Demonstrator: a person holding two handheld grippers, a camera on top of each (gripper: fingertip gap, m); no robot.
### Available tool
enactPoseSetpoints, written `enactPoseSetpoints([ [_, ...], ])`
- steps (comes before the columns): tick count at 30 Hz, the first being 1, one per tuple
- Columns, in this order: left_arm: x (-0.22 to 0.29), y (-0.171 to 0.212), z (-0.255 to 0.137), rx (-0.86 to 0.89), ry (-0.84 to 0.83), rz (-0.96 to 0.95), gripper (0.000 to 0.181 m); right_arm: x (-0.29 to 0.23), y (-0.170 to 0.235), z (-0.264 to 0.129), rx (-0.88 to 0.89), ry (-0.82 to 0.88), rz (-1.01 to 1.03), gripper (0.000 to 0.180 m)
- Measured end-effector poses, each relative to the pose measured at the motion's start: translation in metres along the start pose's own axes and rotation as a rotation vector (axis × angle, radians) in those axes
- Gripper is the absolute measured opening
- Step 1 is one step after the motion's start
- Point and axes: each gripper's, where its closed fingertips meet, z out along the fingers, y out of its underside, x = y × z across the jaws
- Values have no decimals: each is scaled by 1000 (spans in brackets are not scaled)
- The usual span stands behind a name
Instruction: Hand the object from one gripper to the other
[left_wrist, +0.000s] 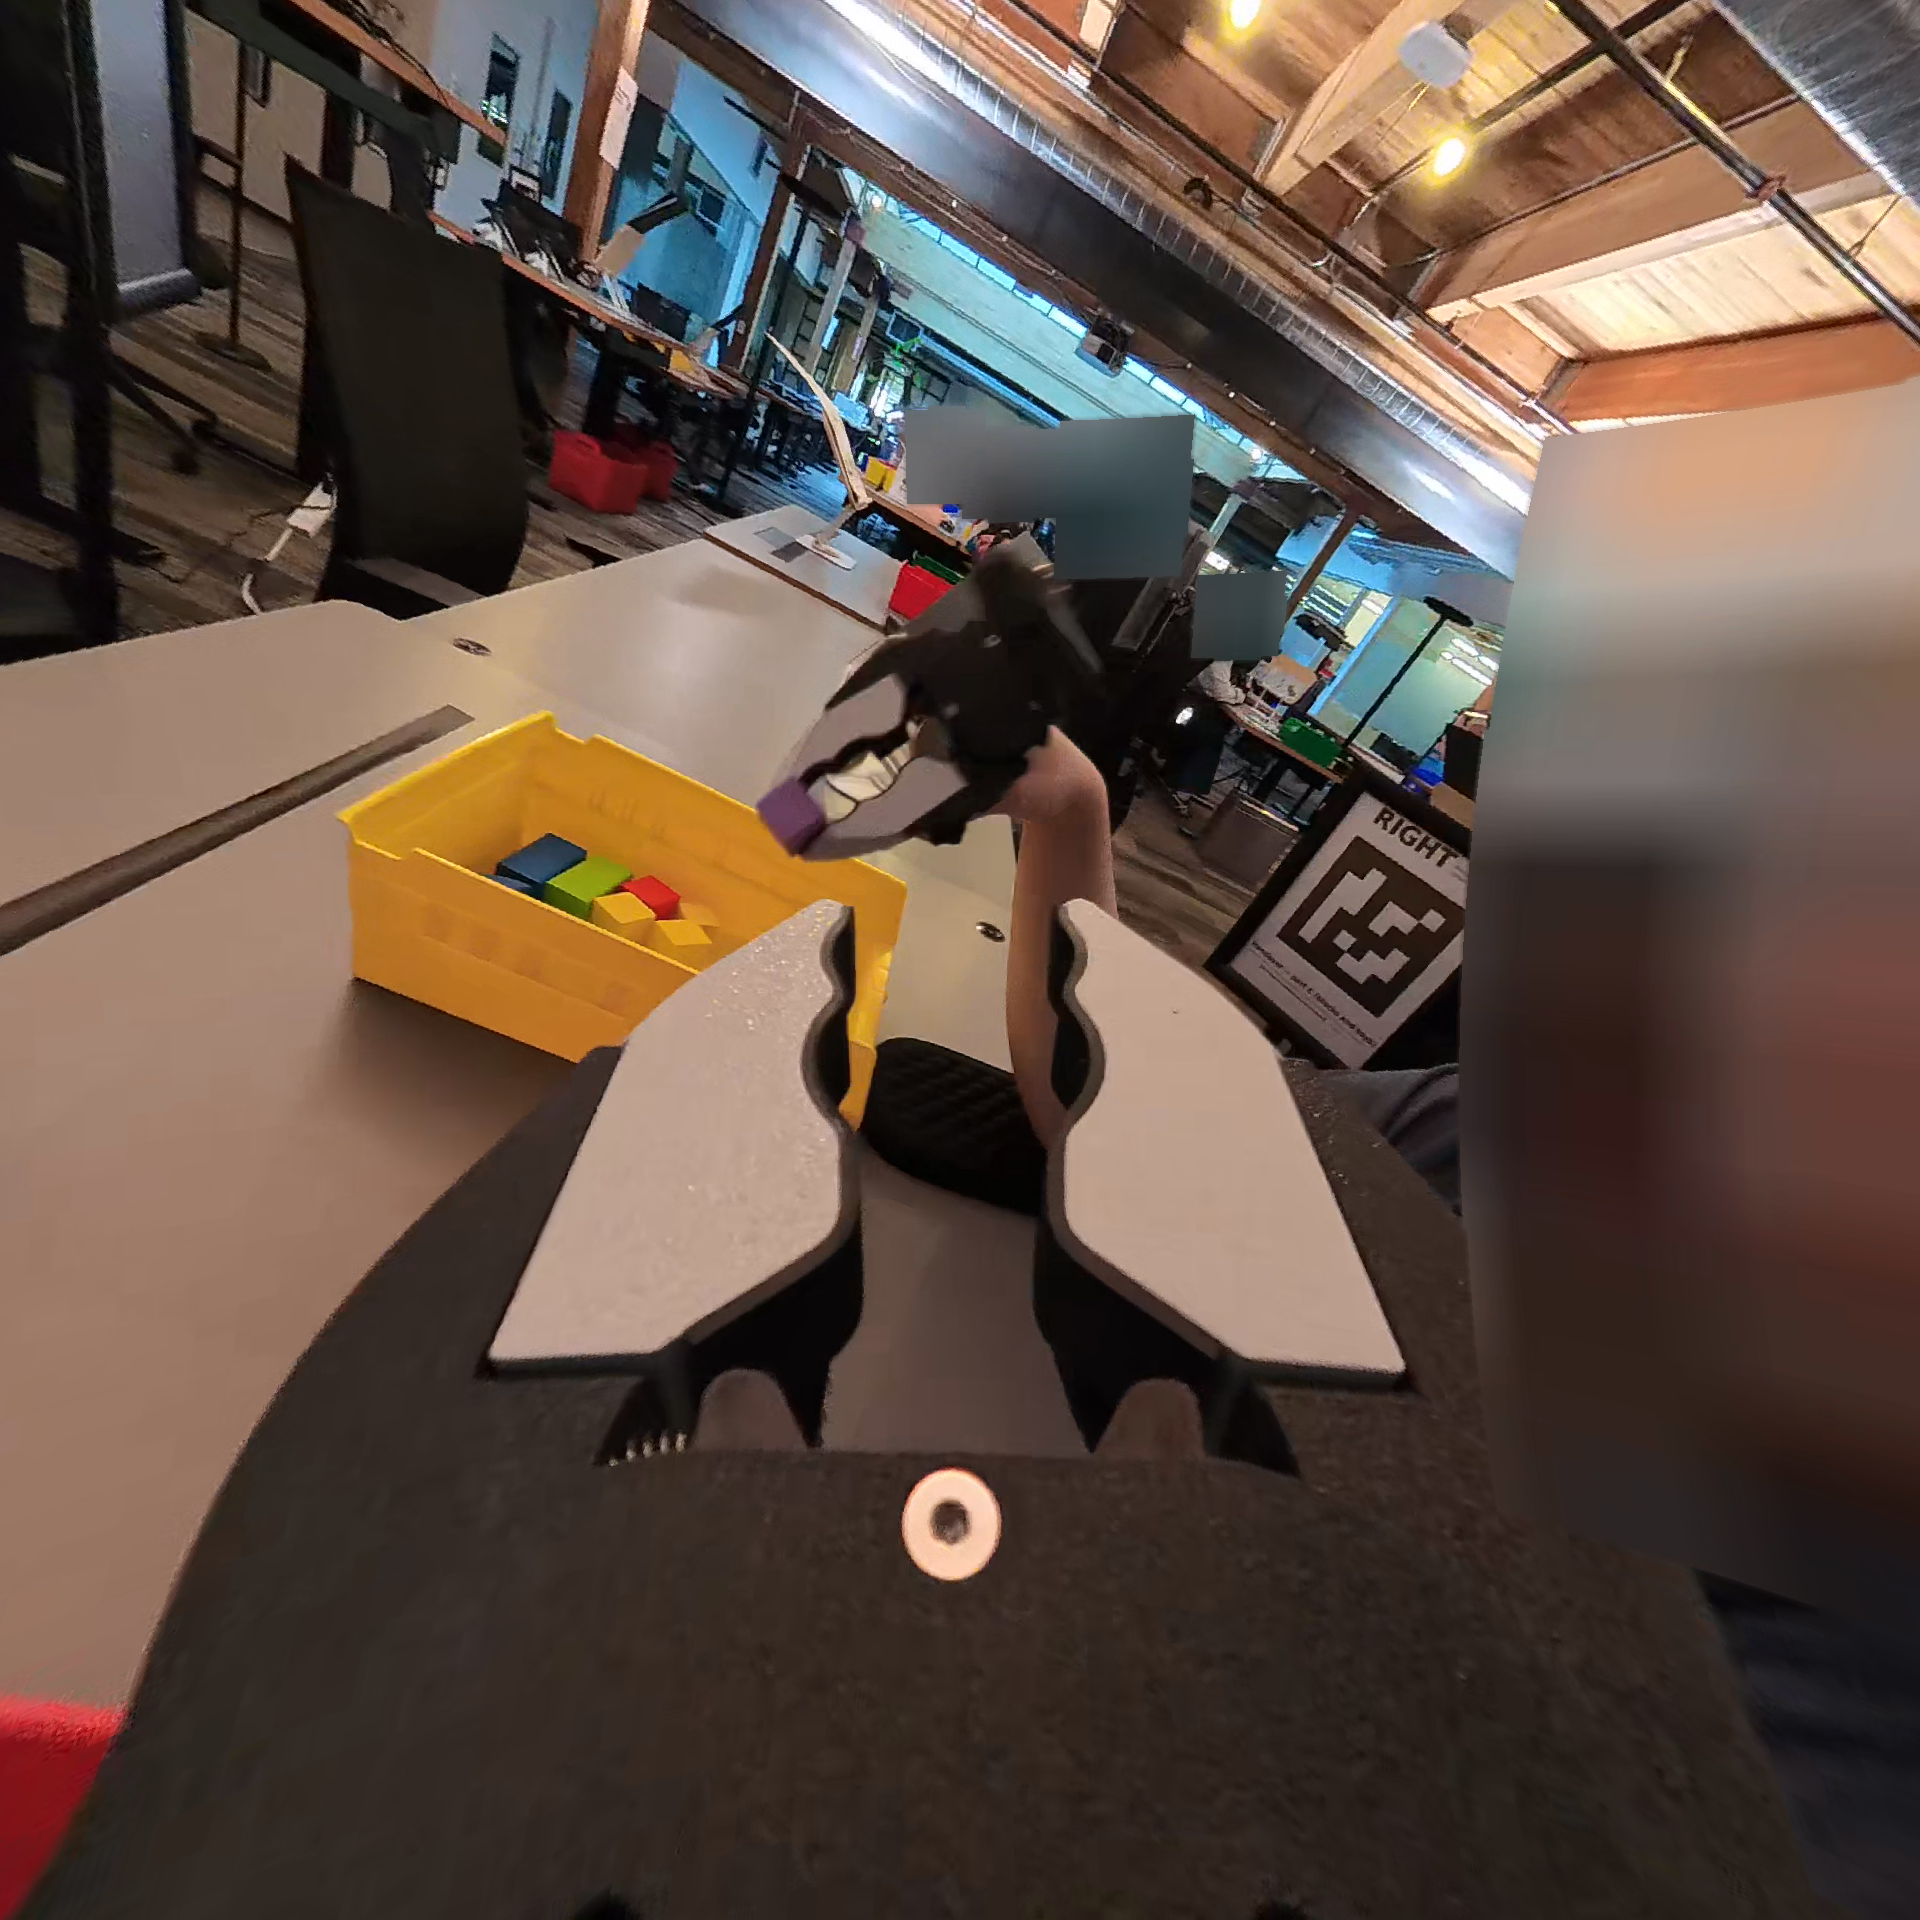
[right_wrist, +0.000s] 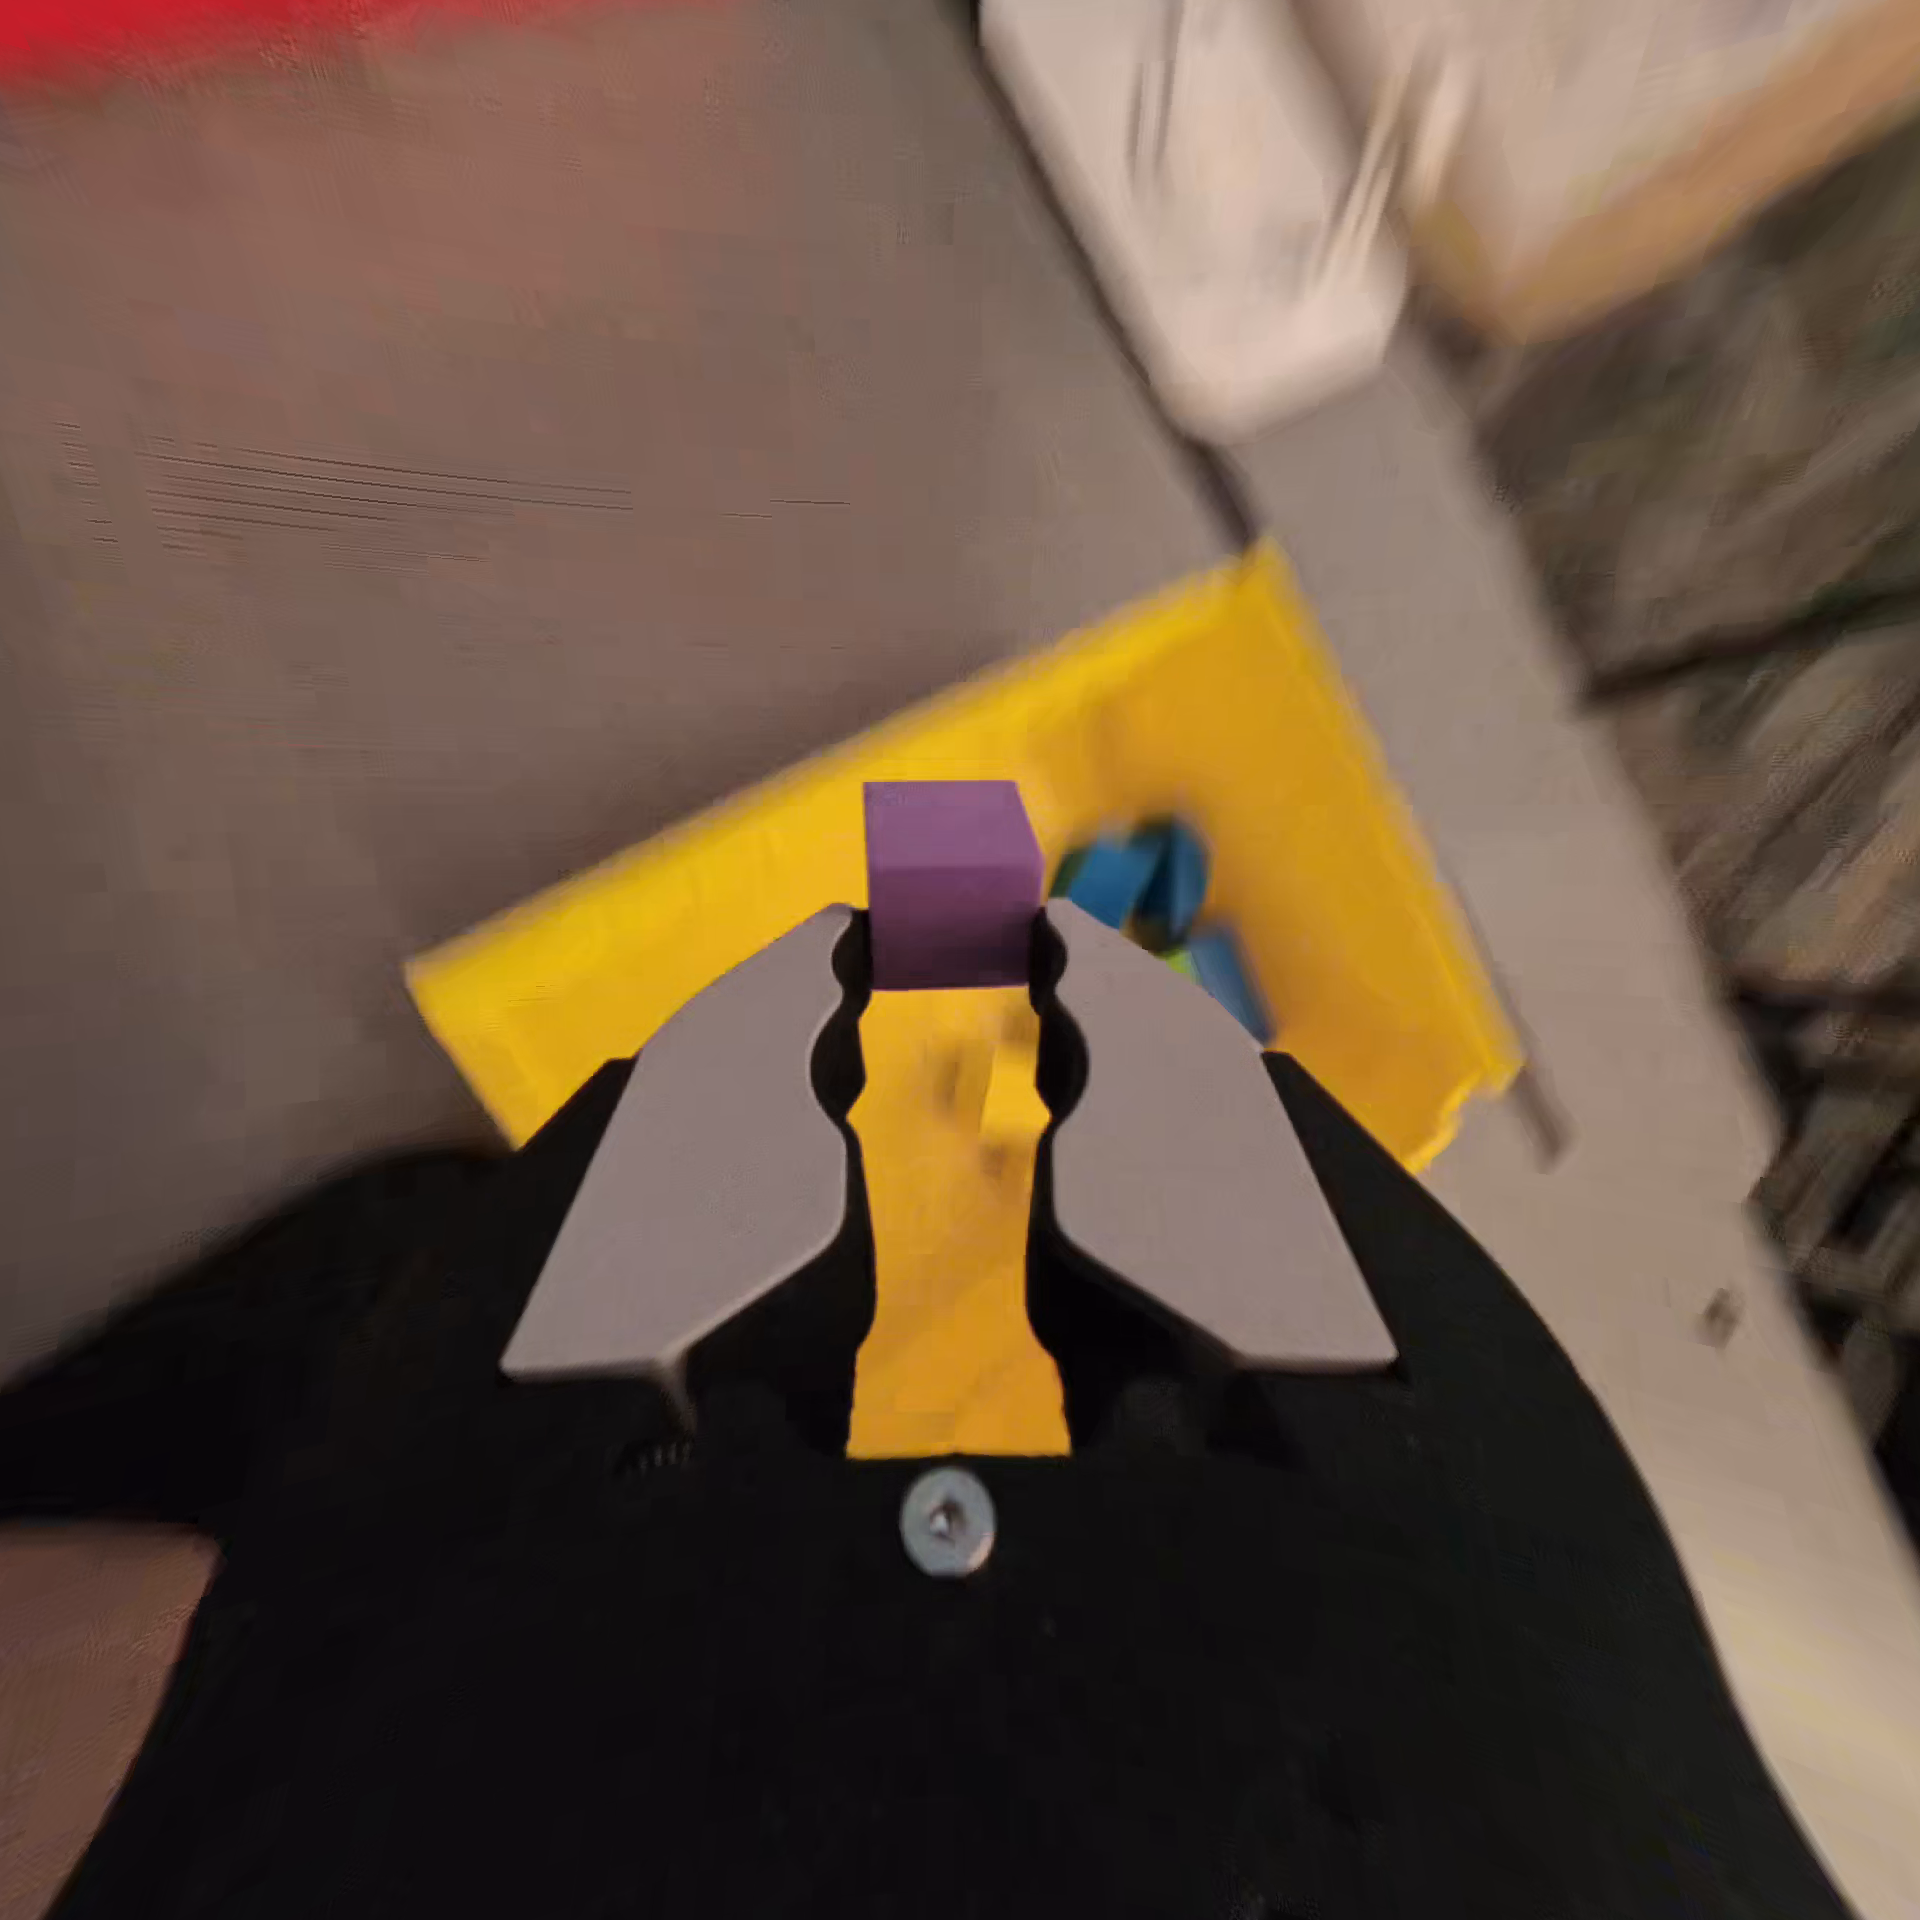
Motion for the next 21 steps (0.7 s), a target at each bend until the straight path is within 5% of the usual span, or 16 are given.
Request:
enactPoseSetpoints([
  [3, -1, -1, -6, -3, -25, 1, 35, 0, 103, 30, -427, -147, 207, 30],
  [6, 0, -3, -10, 3, -33, 5, 34, -16, 148, 46, -650, -296, 348, 30],
  [21, 7, -8, -18, 25, -31, 17, 32, 3, 183, 83, -807, -207, 369, 30],
])
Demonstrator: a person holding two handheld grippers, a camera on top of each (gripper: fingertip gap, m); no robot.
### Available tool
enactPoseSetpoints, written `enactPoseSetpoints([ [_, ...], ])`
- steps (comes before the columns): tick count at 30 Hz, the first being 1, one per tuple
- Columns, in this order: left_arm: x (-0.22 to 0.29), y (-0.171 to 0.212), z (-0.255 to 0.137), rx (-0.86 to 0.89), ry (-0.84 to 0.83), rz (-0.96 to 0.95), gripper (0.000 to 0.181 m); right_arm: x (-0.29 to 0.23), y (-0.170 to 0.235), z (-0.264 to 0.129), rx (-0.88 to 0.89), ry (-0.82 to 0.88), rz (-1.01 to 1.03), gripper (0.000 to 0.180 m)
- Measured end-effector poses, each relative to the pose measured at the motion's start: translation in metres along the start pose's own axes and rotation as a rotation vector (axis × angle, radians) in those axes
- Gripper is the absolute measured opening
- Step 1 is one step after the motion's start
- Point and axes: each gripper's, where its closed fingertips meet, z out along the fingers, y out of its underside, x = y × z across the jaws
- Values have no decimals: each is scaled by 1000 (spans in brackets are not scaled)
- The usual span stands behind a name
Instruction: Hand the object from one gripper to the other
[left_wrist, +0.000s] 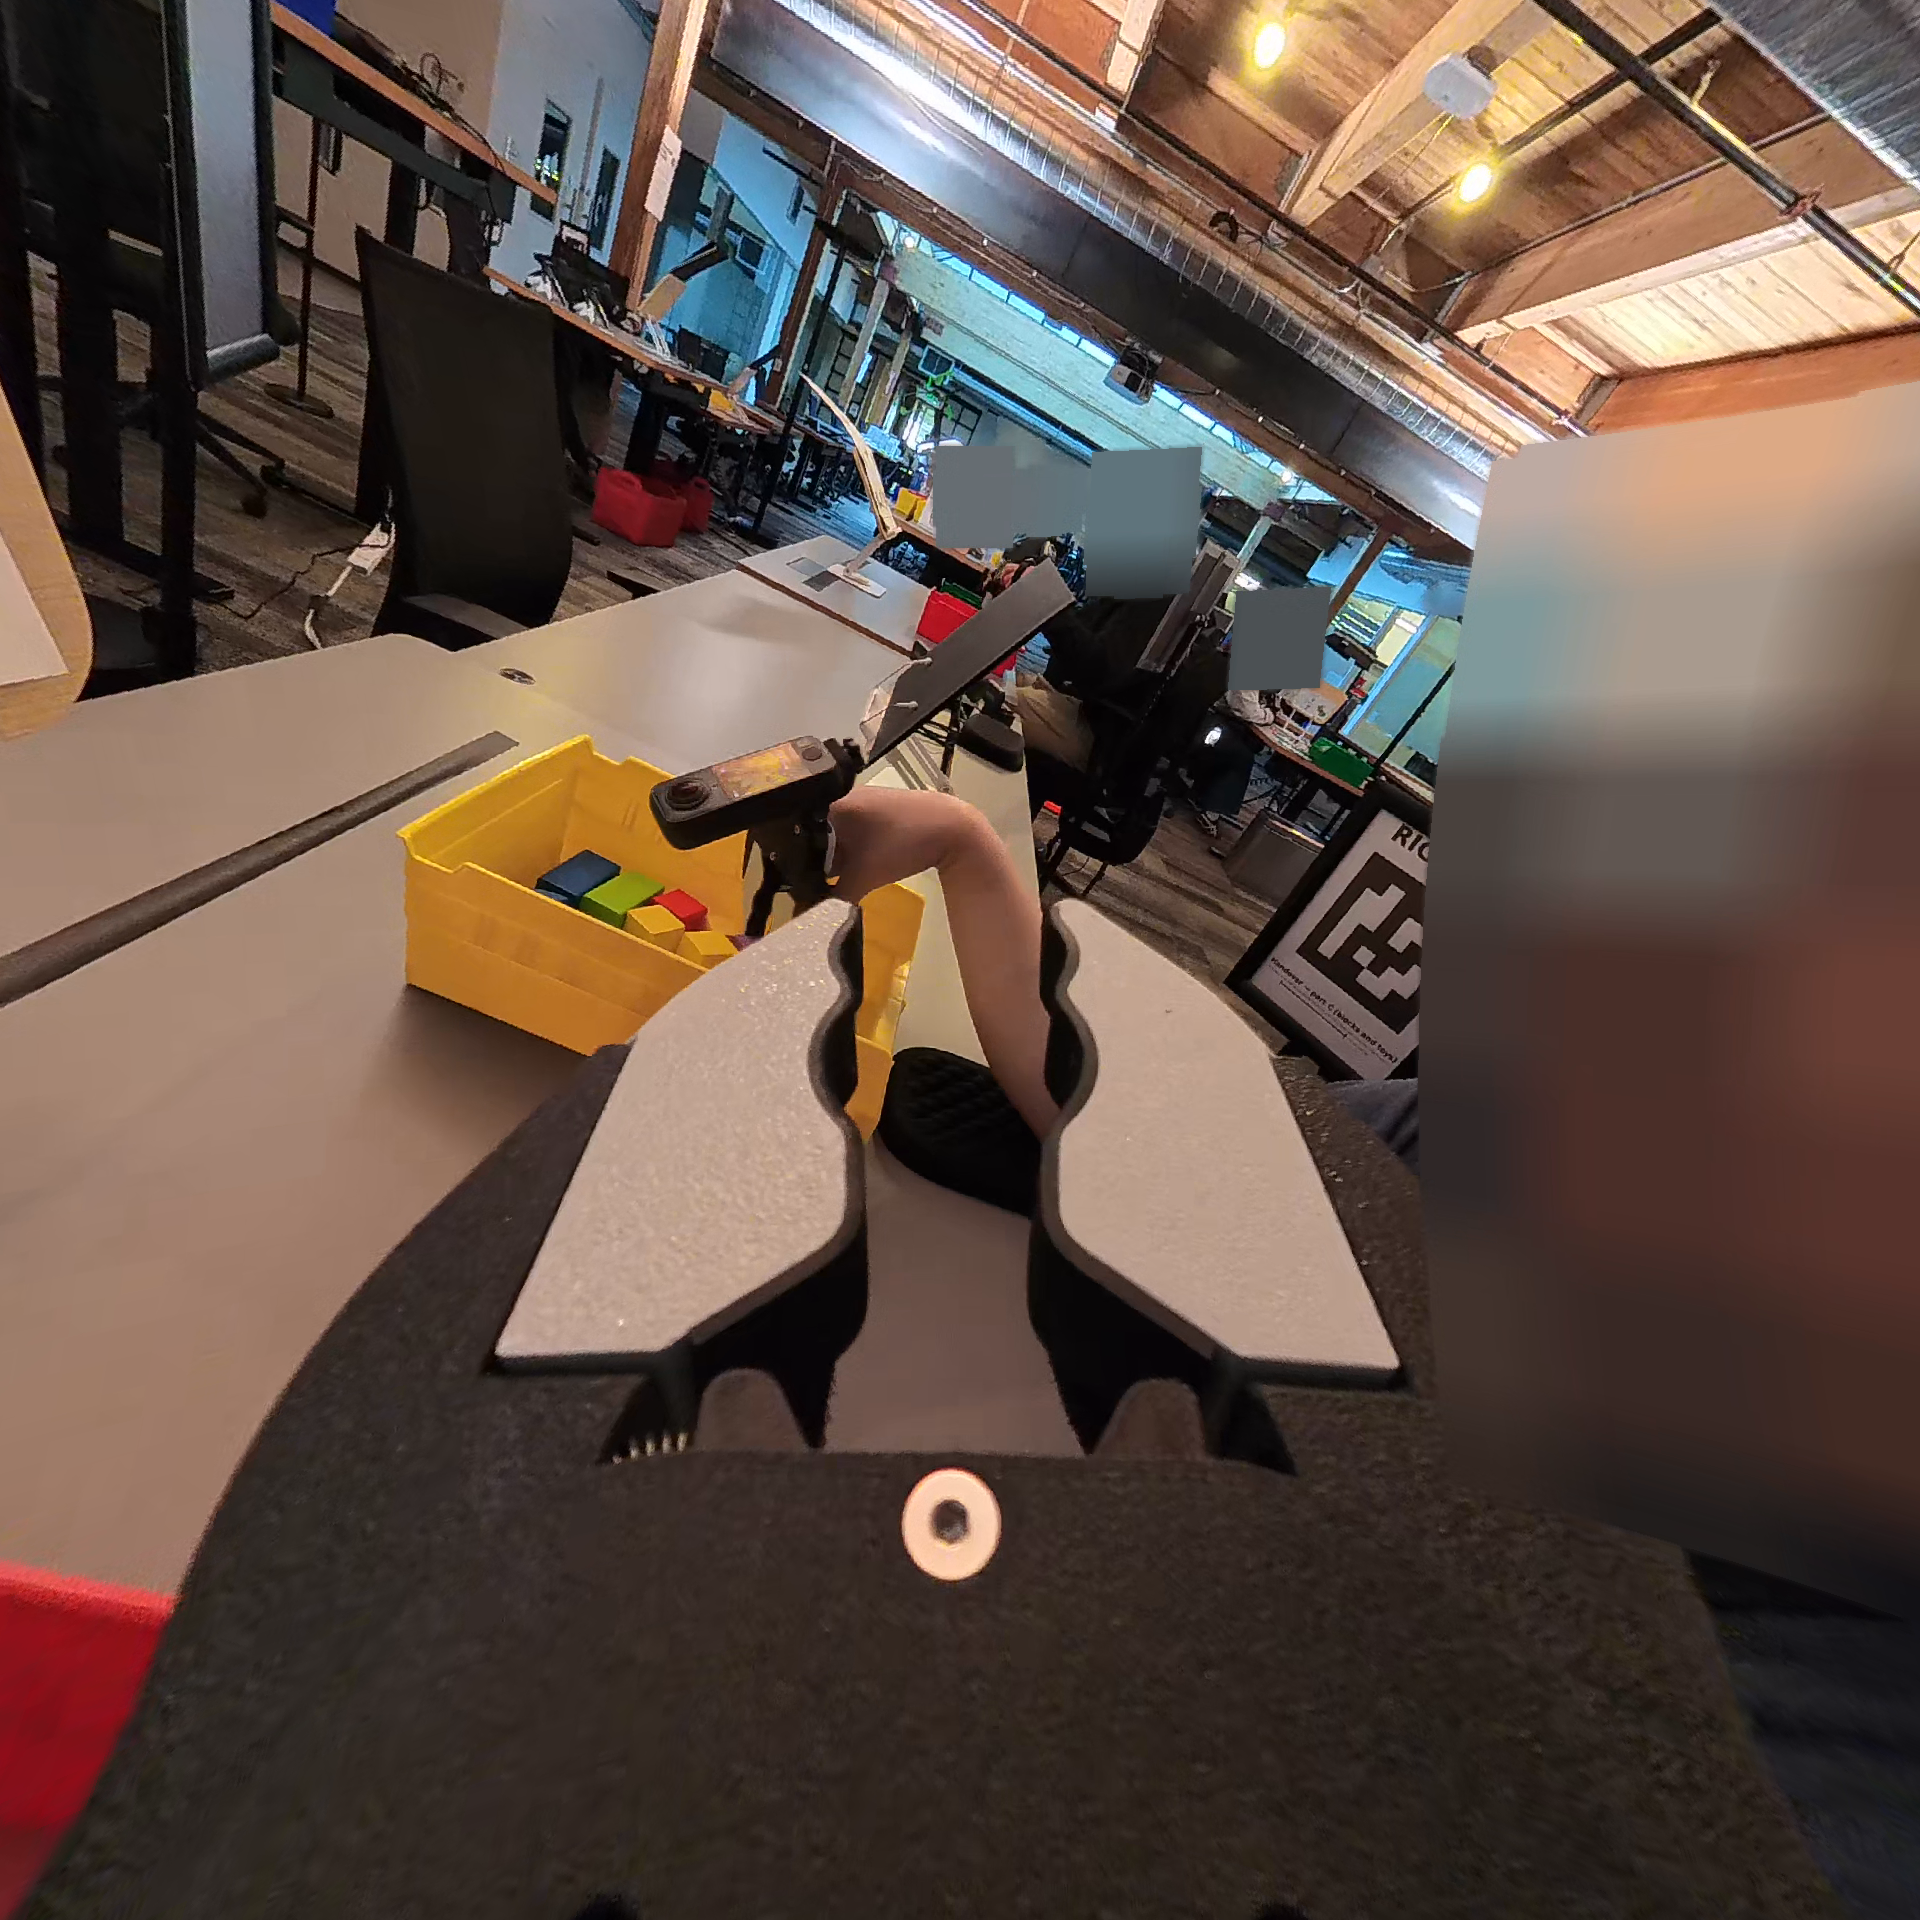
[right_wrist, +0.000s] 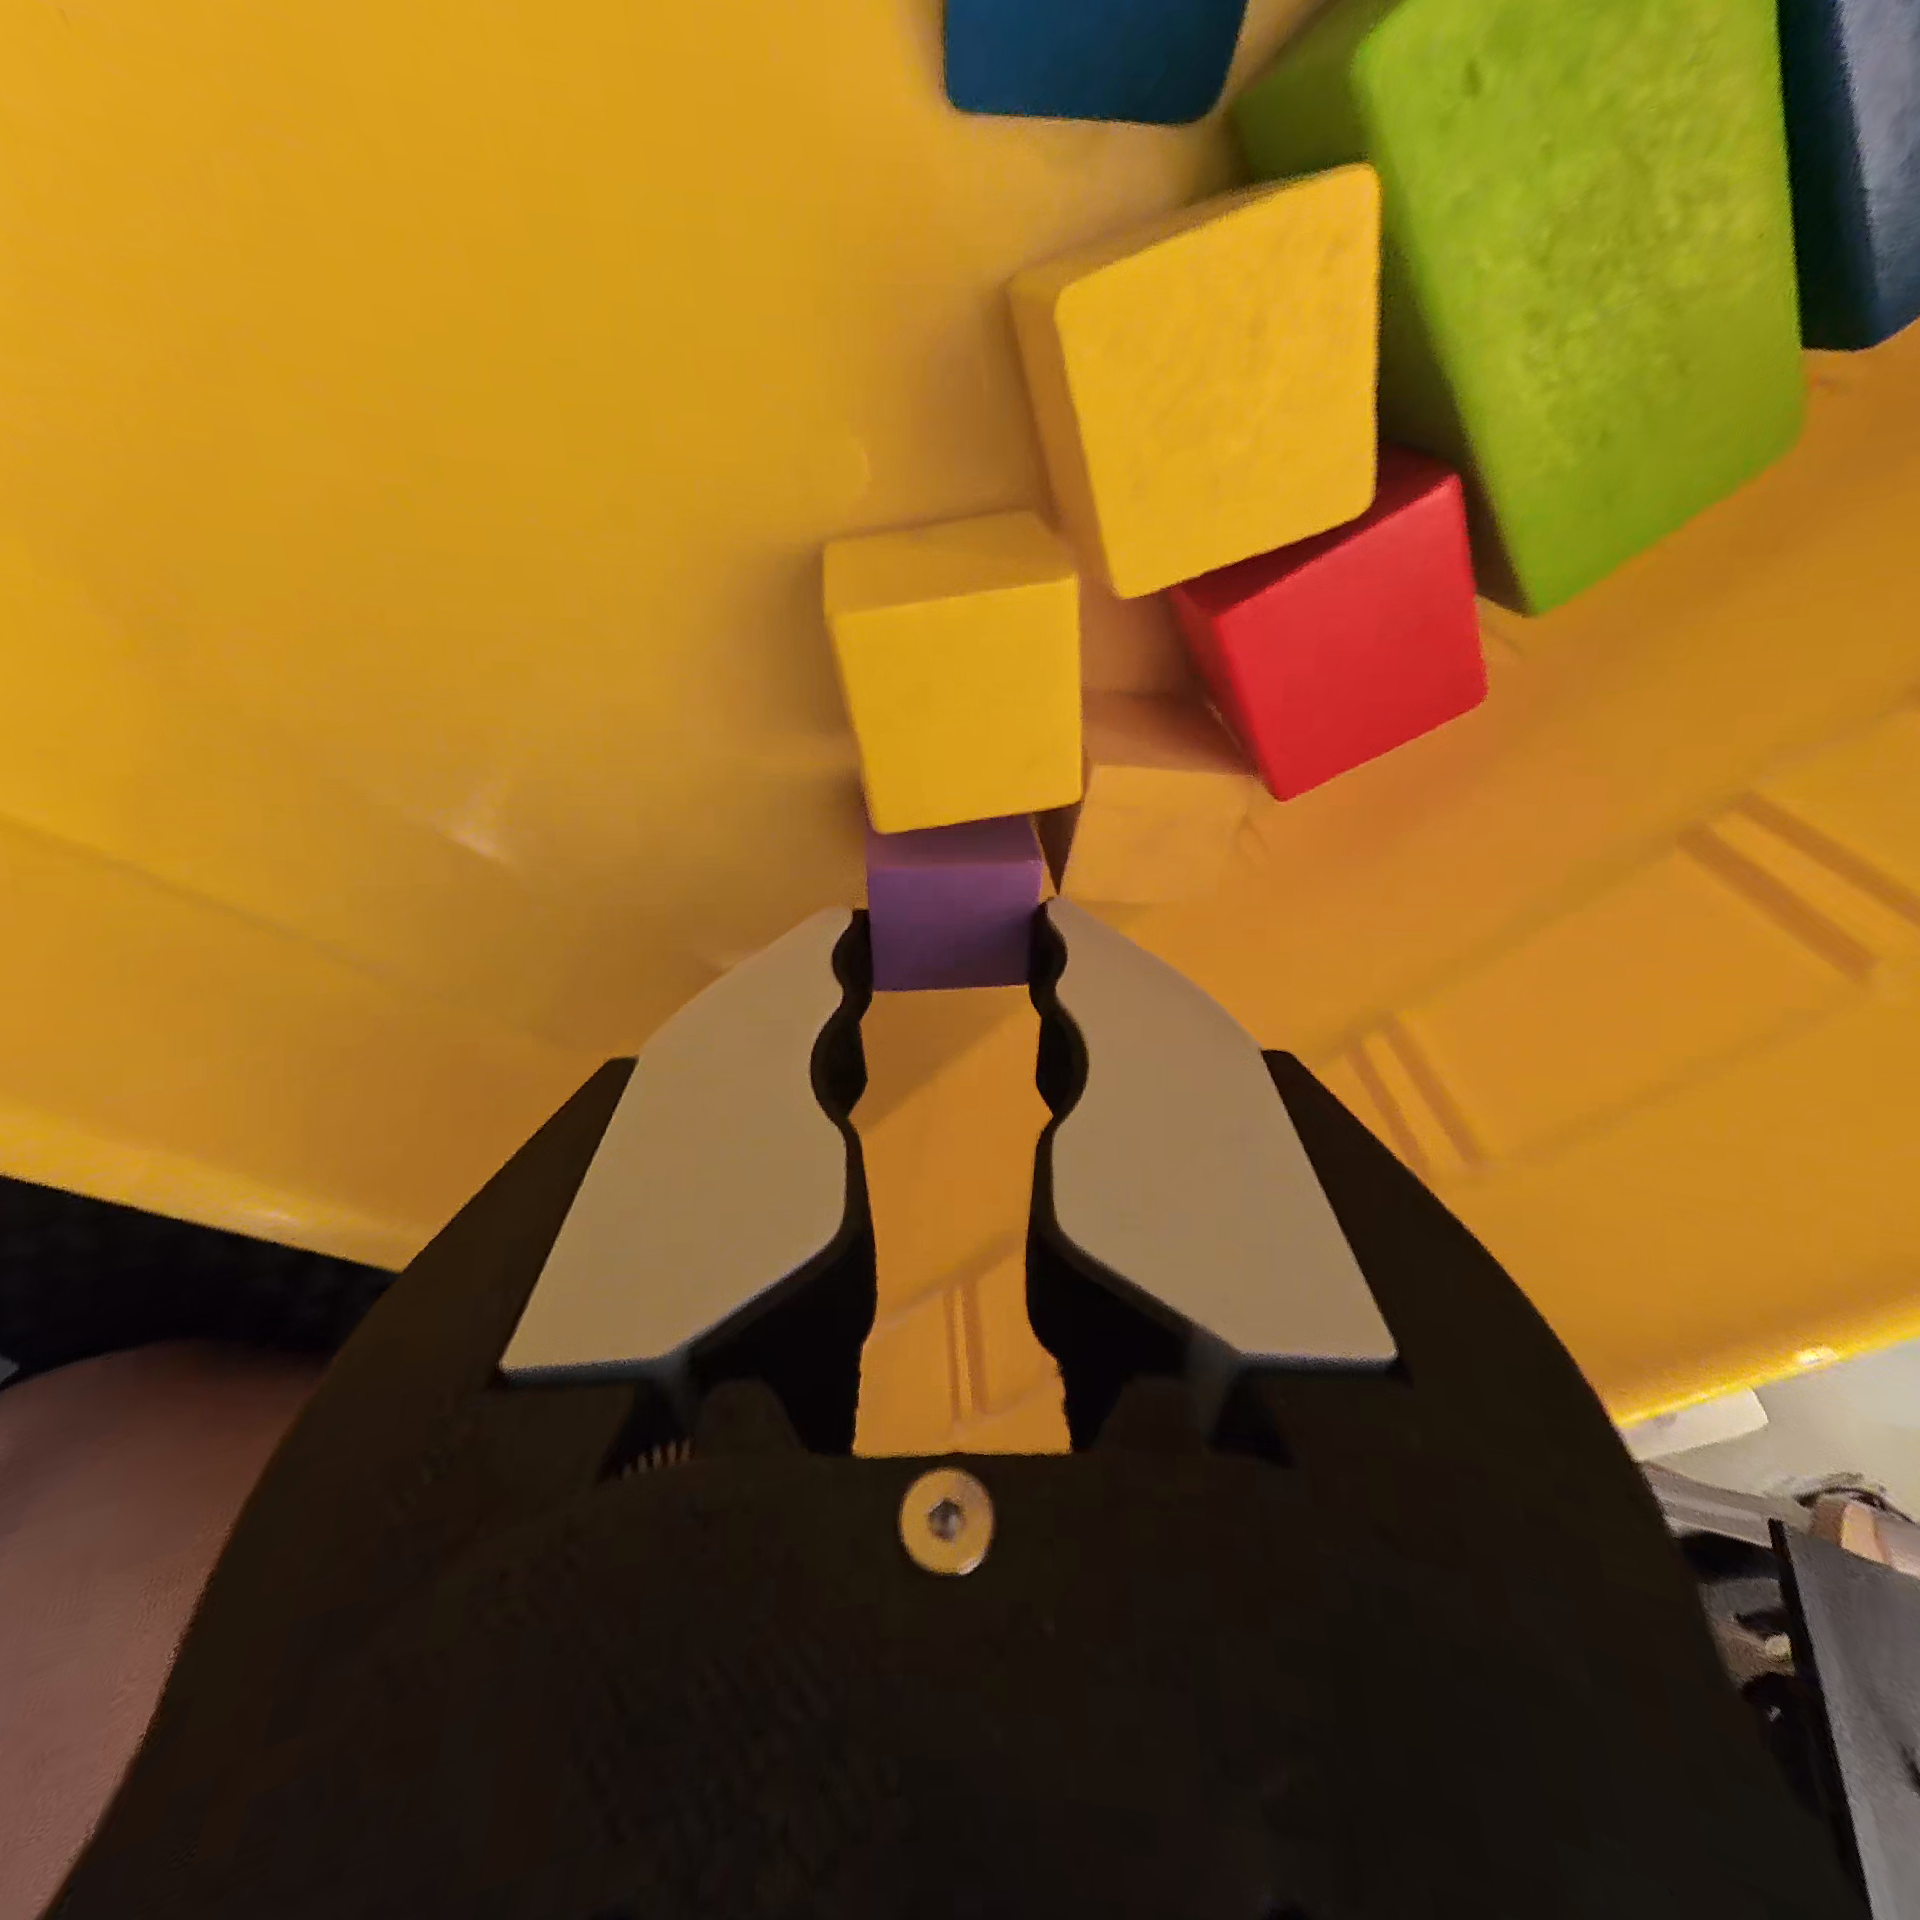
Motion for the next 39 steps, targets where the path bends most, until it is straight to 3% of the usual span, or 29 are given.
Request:
enactPoseSetpoints([
  [16, -5, -4, -13, 10, -34, 5, 31, -1, -5, -12, 65, -11, 37, 35],
  [21, -34, -10, -49, 4, -240, 110, 31, -1, 0, -49, 178, 70, 45, 35],
  [23, -50, 3, -64, -72, -332, 163, 11, -2, -5, -73, 286, 121, 31, 35],
  [25, -62, 15, -73, -95, -345, 187, 7, -3, -14, -97, 396, 181, 7, 35],
  [30, -109, 32, -82, -107, -394, 163, 19, -5, -30, -122, 515, 278, -57, 35],
  [34, -164, 62, -90, -259, -597, 254, 24, -5, -32, -119, 502, 282, -79, 35],
  [36, -184, 88, -83, -354, -596, 242, 12, -4, -33, -115, 496, 265, -81, 35],
  [39, -219, 123, -89, -539, -688, 221, 27, 0, -32, -105, 471, 241, -66, 35],
])
